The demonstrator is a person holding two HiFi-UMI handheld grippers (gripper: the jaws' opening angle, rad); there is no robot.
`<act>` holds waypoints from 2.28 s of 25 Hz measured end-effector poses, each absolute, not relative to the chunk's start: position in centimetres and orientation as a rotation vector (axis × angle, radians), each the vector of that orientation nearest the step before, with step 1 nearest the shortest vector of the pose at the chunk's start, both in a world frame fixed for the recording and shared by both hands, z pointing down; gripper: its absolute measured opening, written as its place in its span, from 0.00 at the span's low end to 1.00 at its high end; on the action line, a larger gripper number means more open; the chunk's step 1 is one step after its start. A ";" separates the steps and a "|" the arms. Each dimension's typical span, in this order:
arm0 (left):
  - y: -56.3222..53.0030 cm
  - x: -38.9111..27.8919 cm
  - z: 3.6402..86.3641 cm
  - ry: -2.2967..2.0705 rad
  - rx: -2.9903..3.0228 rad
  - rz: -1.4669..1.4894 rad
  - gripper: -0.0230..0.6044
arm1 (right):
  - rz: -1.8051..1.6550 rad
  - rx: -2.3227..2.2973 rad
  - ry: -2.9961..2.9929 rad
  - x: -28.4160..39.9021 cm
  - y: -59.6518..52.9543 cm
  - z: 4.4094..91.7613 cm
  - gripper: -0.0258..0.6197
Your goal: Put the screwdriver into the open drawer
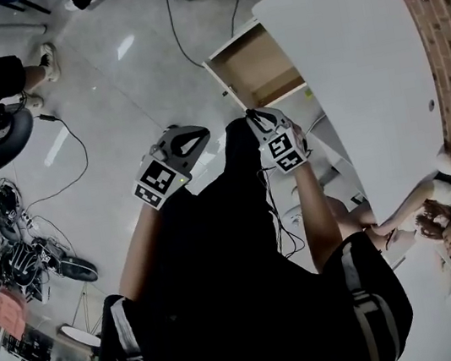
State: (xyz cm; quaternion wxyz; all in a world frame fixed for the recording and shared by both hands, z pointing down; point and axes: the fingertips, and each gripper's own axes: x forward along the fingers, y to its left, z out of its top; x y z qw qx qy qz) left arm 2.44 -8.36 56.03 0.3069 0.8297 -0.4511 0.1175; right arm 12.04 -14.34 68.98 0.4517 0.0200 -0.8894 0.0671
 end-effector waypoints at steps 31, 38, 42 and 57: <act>-6.9 3.5 63.3 -1.307 1.959 0.174 0.06 | 0.233 -0.012 -2.126 13.0 -16.9 79.2 0.23; -6.5 4.0 65.3 -1.305 1.910 0.126 0.06 | 0.240 -0.014 -2.116 12.5 -17.6 82.0 0.23; -6.3 4.5 66.3 -1.297 1.893 0.111 0.06 | 0.235 -0.009 -2.108 12.2 -18.2 83.4 0.23; -4.4 4.6 69.4 -1.293 1.827 0.077 0.06 | 0.234 0.054 -2.028 11.1 -19.8 89.0 0.23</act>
